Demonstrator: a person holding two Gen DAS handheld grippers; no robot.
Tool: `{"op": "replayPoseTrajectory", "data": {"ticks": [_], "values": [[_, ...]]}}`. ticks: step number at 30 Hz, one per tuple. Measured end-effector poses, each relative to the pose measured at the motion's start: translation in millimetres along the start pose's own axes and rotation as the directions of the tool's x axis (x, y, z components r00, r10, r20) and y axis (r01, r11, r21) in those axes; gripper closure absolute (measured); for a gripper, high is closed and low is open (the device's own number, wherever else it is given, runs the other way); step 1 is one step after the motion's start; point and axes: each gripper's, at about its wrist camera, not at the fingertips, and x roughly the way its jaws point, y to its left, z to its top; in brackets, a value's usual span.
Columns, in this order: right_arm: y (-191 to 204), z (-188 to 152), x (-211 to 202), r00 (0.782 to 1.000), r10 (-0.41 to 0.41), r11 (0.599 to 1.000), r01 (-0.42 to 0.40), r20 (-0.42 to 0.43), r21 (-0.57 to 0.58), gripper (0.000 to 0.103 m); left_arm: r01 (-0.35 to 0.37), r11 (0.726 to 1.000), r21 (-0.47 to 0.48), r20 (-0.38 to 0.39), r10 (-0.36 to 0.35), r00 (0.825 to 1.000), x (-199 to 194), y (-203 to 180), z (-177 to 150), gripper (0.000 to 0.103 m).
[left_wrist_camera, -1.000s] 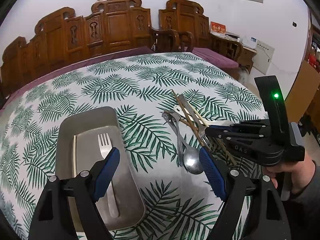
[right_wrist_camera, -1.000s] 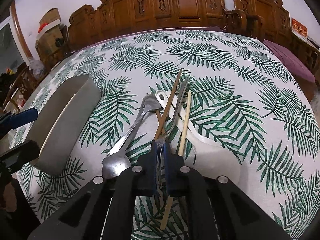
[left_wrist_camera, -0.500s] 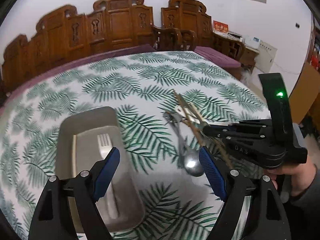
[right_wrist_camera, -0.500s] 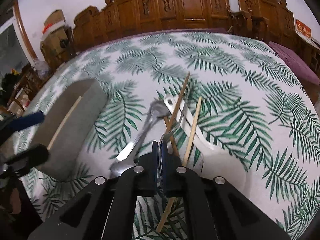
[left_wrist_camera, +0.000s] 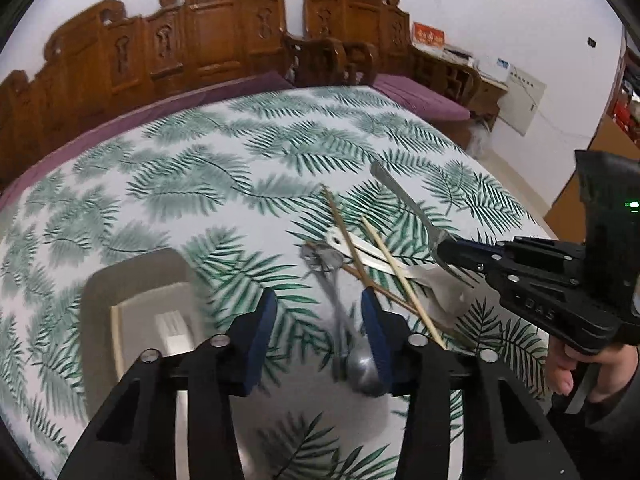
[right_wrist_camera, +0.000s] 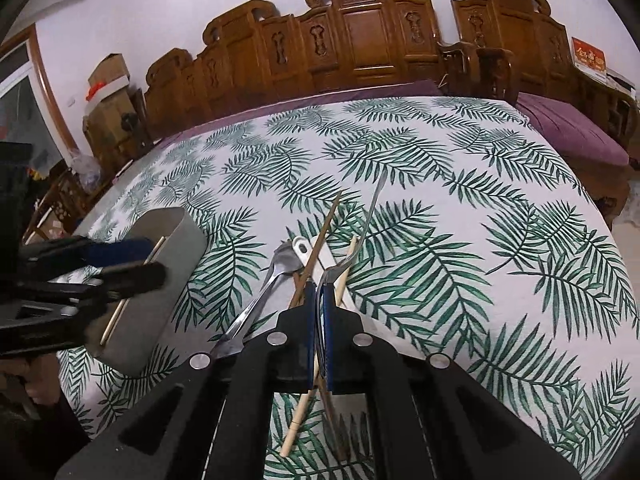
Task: Organize utensils
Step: 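Grasp a metal spoon from the pile with the left tool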
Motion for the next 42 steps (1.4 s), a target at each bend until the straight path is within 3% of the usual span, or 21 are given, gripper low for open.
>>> {"op": "replayPoseTrajectory", "data": {"ticks": [3,8,20,23,32,42], "values": [[-4,0,0,1.0,0.003,1.0,-0.003,-0.003,0.009,0.098,0.009,1.0,0.017,-0.036,-0.009,0.999,19,-9,3,0.067],[-7,2,-1,1.0,0.012,1.0,-0.012,0.009,0.027,0.098,0.007,1.0,0.01,-0.112,-0.006,0.994,54,-13,9,0.085],[-1,2,4,1.0,0.026,0.999,-0.026,0.002,0.03,0.098,-0.039,0.999,-0.004,-0.207,0.038,0.978,91,-6,11,0.086],[-1,2,4,1.0,0.026,0.999,-0.026,0.0,0.028,0.098,-0.017,1.0,-0.024,-0.203,0.011,0.979,89,-4,8,0.1],[2,2,6,1.0,0.031,0.999,-0.031,-0.002,0.023,0.098,-0.041,0.999,-0.006,-0.15,0.039,0.988,70,-2,6,0.101],[23,1,6,0.998,0.055,0.998,-0.055,-0.003,-0.012,0.098,-0.053,0.999,-0.006,-0.067,0.053,0.996,14,4,5,0.101]]}}
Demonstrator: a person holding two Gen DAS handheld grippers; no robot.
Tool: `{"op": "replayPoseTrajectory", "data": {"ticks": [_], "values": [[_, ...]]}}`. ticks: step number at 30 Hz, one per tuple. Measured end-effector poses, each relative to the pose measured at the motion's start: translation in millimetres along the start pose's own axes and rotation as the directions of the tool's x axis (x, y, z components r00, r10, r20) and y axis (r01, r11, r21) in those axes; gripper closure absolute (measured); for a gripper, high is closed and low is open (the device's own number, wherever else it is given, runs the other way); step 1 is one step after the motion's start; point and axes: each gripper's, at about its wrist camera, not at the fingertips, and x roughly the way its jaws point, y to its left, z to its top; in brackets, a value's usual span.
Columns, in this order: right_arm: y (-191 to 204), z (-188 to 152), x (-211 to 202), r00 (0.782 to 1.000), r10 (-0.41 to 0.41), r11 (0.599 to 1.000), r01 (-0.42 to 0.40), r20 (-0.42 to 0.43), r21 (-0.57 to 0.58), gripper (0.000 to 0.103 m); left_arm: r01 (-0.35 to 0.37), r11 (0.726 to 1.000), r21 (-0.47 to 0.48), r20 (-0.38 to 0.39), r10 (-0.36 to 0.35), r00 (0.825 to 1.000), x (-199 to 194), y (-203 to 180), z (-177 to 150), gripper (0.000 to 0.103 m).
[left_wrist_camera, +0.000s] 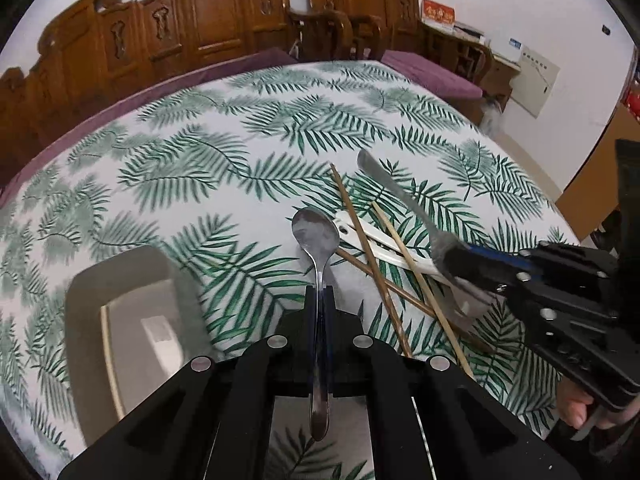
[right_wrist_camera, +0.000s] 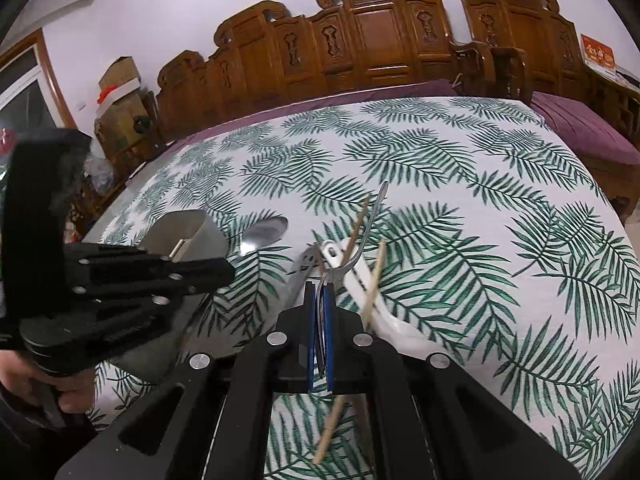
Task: Organize utensils
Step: 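Grasp a metal spoon from the pile with the left tool, then carry the metal spoon over the grey tray with the left tool and release it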
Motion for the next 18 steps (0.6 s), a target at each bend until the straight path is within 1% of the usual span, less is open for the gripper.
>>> {"op": "replayPoseTrajectory", "data": {"ticks": [9,12,14,18], "values": [[34,-10,-9,1.0,0.027,0.998,-0.027,-0.004,-0.063,0.098,-0.04,0.999,-0.017,0.054,0.041,0.998,-42,23,-18,0.101],[42,-15,-5,0.999,0.033,0.996,-0.034,-0.022,-0.077,0.098,-0.044,0.997,-0.056,0.078,0.048,0.996,-55,40,-28,0.101],[46,-17,-1,0.999,0.022,0.995,-0.025,-0.036,-0.094,0.098,-0.048,0.996,-0.081,0.094,0.056,0.994,-60,49,-33,0.101],[48,-20,4,0.999,0.011,0.995,-0.016,-0.049,-0.1,0.098,-0.044,0.991,-0.127,0.1,0.057,0.993,-63,68,-45,0.101]]}}
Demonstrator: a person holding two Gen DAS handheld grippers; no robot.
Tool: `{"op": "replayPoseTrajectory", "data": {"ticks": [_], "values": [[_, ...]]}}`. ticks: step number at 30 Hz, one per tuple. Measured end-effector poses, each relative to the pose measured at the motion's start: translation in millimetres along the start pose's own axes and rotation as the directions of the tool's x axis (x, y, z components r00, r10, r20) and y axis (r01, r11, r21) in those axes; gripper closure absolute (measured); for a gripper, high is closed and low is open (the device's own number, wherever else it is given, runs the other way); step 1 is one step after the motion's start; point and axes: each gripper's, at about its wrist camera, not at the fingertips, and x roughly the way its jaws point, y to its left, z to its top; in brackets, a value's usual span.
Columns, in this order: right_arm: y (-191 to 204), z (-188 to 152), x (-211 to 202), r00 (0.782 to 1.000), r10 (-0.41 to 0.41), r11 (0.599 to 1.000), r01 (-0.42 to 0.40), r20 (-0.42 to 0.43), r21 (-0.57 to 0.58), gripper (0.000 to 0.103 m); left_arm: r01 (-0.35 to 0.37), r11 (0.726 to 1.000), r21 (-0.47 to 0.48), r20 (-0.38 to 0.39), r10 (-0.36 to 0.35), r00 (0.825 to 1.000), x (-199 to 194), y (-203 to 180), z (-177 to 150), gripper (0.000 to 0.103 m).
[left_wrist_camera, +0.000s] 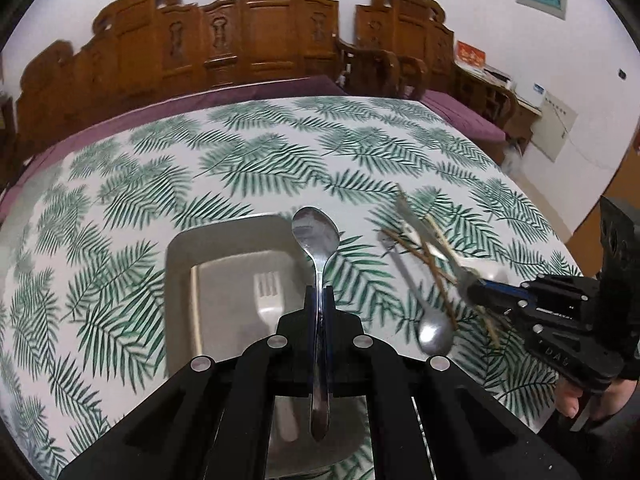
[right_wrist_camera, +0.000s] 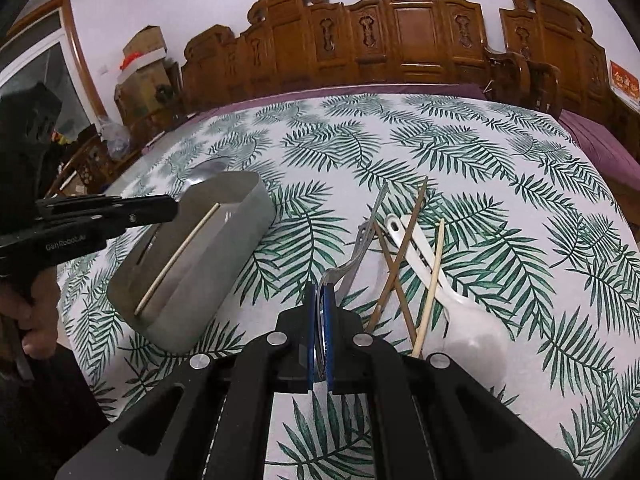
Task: Organize utensils
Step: 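Carry the metal spoon over the grey tray with the left tool and release it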
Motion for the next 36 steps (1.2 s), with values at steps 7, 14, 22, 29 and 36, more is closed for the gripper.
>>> {"op": "replayPoseTrajectory", "data": {"ticks": [7,14,22,29,36], "values": [[9,-3,10,1.0,-0.002,1.0,0.001,-0.027,-0.026,0.098,-0.04,0.998,-0.058,-0.027,0.039,0.999,16,28,-17,0.101],[16,-3,13,0.999,0.013,0.999,-0.015,-0.036,-0.051,0.098,-0.072,0.995,-0.063,-0.087,0.066,0.994,34,41,-25,0.101],[19,-3,13,0.999,0.027,0.998,-0.029,-0.039,-0.058,0.098,-0.109,0.993,-0.052,-0.156,0.1,0.983,53,46,-30,0.1],[18,-5,13,0.999,0.017,0.998,-0.02,-0.045,-0.056,0.098,-0.113,0.992,-0.046,-0.177,0.103,0.979,59,47,-33,0.1],[18,-5,7,1.0,0.009,0.999,-0.01,-0.022,-0.042,0.098,-0.067,0.996,-0.065,-0.107,0.06,0.992,32,47,-27,0.079]]}}
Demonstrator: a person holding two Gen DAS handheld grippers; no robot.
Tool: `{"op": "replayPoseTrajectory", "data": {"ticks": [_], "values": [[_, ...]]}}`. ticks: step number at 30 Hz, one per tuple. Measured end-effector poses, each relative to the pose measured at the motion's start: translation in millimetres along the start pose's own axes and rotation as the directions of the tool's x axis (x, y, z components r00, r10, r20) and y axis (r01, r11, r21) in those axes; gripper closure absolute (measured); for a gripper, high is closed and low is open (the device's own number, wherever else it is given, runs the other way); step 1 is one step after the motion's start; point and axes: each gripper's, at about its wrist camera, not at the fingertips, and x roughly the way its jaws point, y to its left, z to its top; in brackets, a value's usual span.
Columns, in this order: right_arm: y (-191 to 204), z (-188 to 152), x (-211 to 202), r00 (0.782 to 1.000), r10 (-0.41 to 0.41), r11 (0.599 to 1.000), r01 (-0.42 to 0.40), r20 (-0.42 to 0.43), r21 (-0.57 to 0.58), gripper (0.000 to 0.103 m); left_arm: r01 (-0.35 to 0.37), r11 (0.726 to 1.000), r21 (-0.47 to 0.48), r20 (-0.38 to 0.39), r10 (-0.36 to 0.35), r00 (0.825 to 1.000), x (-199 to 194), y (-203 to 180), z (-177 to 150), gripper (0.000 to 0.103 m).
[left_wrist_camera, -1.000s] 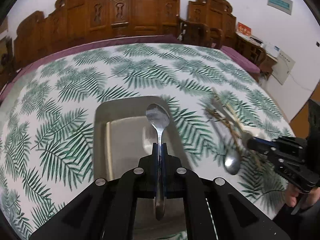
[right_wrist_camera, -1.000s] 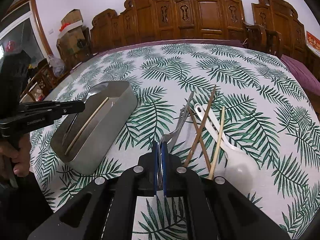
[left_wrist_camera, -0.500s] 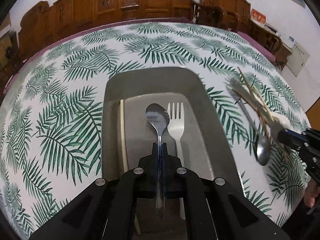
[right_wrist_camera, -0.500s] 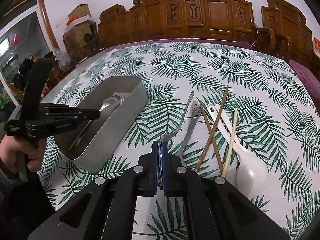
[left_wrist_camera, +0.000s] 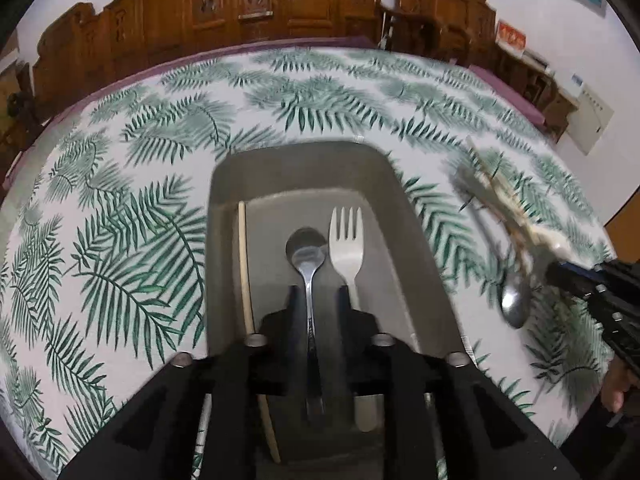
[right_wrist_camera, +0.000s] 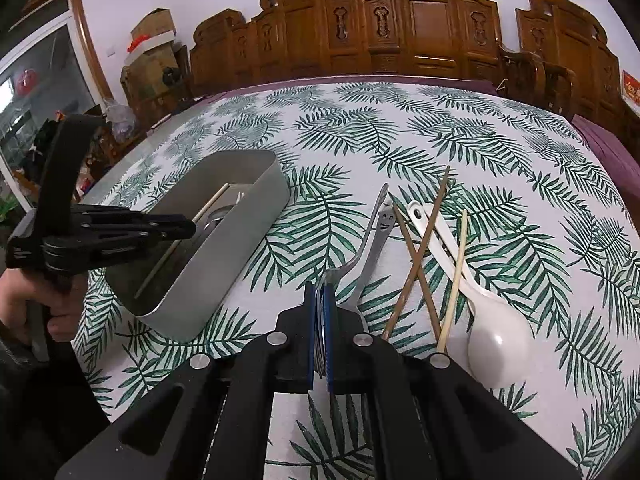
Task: Organize utensils
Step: 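Carry the metal spoon over the grey tray with the left tool and release it, then lower the right tool into the grey tray and release the held utensil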
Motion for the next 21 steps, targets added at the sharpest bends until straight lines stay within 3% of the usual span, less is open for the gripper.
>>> {"op": "replayPoseTrajectory", "data": {"ticks": [4,13,21], "values": [[11,5,-12,0.999,0.007,1.0,-0.006,0.037,-0.016,0.098,0.03,1.0,-0.008,0.067,-0.029,0.997,-25,4,3,0.071],[42,13,-16,0.994,-0.083,0.984,0.094,0.078,-0.148,0.099,0.026,0.999,-0.025,0.146,-0.022,0.989,-54,22,5,0.07],[71,33,-31,0.99,-0.011,0.982,0.037,0.141,-0.186,0.099,0.027,0.999,-0.044,0.177,-0.019,0.984,-66,37,4,0.07]]}}
